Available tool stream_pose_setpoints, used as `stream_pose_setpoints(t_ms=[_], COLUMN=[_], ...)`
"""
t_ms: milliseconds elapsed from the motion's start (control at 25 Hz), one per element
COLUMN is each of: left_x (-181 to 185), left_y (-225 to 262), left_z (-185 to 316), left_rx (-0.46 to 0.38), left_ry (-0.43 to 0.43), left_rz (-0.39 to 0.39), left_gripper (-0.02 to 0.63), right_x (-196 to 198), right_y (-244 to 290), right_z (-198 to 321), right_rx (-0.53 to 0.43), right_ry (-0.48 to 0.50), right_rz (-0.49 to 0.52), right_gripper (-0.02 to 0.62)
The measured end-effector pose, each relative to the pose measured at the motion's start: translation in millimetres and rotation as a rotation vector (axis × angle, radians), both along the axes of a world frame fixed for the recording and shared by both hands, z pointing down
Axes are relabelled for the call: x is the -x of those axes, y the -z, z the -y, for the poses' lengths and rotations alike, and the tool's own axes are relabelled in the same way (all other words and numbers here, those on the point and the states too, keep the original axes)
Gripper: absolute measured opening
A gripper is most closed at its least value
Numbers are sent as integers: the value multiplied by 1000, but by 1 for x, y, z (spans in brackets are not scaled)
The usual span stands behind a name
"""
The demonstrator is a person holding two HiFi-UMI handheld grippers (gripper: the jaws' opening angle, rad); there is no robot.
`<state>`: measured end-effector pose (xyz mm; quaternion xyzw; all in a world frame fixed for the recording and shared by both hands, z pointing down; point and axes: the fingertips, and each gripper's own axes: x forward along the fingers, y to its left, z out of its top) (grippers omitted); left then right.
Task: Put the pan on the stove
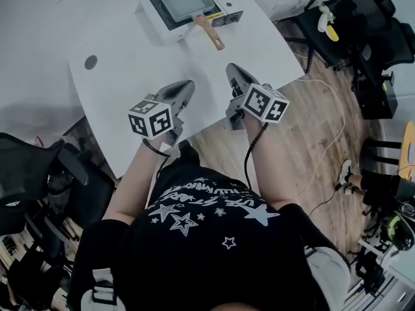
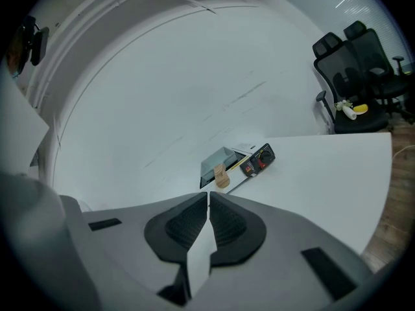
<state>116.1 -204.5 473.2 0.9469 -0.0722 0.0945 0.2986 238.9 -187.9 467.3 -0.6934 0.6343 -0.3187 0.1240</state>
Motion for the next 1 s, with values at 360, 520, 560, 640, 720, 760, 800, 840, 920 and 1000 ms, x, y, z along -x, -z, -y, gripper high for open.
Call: stream_pose_setpoints(t_ms=[360,520,560,640,720,760,800,840,920,1000], left_x=[16,28,31,38,47,52,56,61,70,79], left_y=[14,21,22,26,30,32,33,35,39,41], left_z=[-56,-78,-84,-95,-106,-111,-116,-121,-132,-145], left_rx=[-23,-33,-36,-42,-47,-48,-50,-52,-56,-54], left_ry=[12,16,16,17,23,28,33,38,51,64], left_rz=[-9,-20,-22,-26,-29,-31,-33,-34,-38,-42], left_gripper=[8,8,8,8,8,8,8,8,8,8], right_x=[37,57,62,72,81,87,92,97,107,118], right_y=[8,15,16,19,21,22,24,25,30,32], right_z=[-53,-71,-76,-87,-97,-103,-108,-114,-125,-138], right_rx=[-9,-9,-7,-1,4,4,3,0,-9,-15], right_ry=[60,93,98,108,119,125,130,134,143,157], right_rz=[-61,-96,-104,-125,-143,-148,-151,-153,-155,-160], right_gripper=[15,15,15,15,14,12,11,8,8,8])
